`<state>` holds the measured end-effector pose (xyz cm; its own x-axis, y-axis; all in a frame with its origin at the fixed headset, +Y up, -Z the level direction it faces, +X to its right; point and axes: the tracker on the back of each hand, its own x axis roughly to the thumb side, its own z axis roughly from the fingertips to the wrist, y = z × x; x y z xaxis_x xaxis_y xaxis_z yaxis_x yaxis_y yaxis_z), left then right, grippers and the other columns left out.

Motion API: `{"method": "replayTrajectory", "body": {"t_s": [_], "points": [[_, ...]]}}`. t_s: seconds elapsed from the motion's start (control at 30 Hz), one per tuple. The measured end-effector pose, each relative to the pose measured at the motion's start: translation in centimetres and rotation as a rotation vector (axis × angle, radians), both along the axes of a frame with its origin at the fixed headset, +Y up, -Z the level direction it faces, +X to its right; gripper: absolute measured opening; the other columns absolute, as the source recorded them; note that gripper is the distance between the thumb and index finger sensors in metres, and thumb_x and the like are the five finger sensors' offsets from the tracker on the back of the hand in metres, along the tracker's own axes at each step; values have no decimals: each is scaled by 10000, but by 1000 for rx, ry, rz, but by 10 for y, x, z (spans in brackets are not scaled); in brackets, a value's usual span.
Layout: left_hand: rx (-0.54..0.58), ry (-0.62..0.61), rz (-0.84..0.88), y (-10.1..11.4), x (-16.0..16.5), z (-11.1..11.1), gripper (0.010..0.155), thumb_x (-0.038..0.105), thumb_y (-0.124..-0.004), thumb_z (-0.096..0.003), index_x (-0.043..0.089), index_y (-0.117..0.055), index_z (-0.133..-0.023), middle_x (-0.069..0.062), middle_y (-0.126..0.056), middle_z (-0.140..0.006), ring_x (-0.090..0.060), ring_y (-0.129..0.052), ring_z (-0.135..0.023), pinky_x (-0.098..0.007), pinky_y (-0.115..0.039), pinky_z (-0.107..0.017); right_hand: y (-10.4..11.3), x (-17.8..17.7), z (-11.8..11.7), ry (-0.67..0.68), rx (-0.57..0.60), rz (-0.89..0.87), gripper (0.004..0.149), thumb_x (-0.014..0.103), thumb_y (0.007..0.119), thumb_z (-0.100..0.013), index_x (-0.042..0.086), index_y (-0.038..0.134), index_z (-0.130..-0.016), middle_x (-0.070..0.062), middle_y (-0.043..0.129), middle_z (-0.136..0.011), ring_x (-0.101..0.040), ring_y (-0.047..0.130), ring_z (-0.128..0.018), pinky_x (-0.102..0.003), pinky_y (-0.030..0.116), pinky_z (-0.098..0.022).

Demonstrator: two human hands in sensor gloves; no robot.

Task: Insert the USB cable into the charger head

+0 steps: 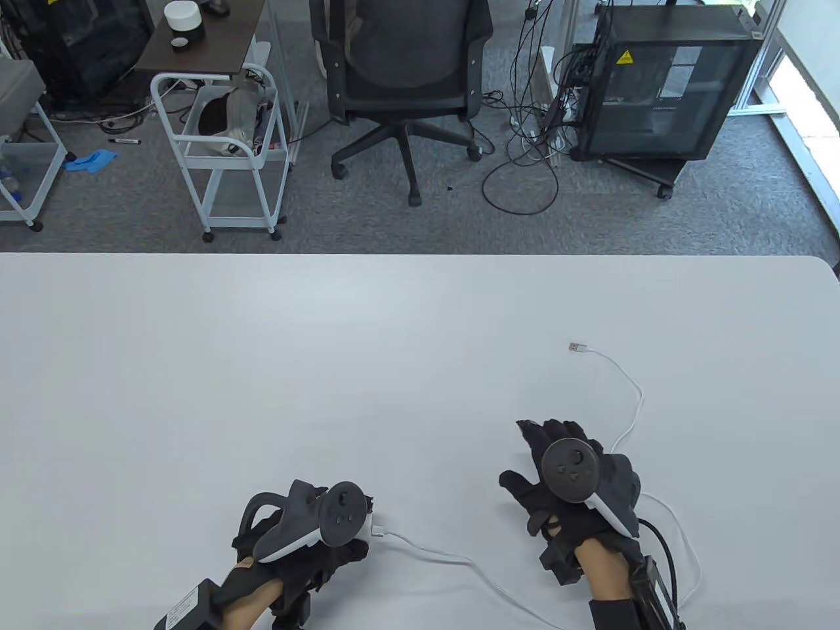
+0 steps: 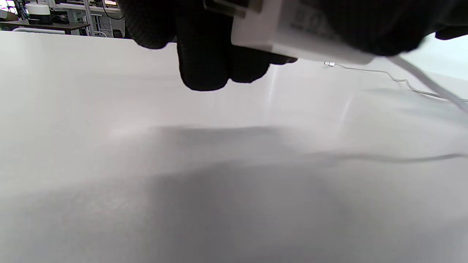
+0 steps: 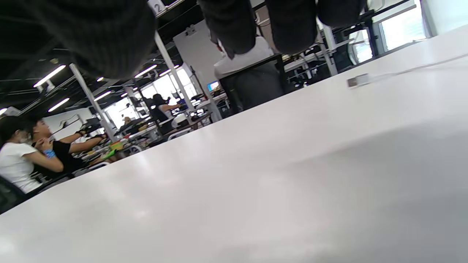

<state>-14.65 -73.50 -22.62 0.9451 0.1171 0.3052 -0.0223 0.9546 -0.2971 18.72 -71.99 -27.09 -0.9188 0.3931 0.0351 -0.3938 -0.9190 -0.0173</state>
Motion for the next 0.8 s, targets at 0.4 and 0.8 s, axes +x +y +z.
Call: {"method": "replayTrajectory", "body": {"t_s": [0.4, 0.8], "points": [[37, 19, 25, 4, -4, -1, 742, 570, -785, -142, 406, -692, -860, 157, -885, -840, -118, -943, -816, -396, -695, -781, 3, 6, 0, -11, -12, -63, 882, 612, 718, -301, 160, 501, -1026, -270, 526, -1107, -539, 462, -988, -684, 380, -668], [-78, 222, -174, -38, -9, -29, 743, 575, -767, -169, 487, -610, -891, 181, -604, -1078, -114, -643, -1068, -438, -426, -907, 0, -7, 2, 35, -36, -33, 876, 609, 717, -303, 152, 515, -1023, -274, 530, -1105, -545, 463, -984, -684, 382, -667]]}}
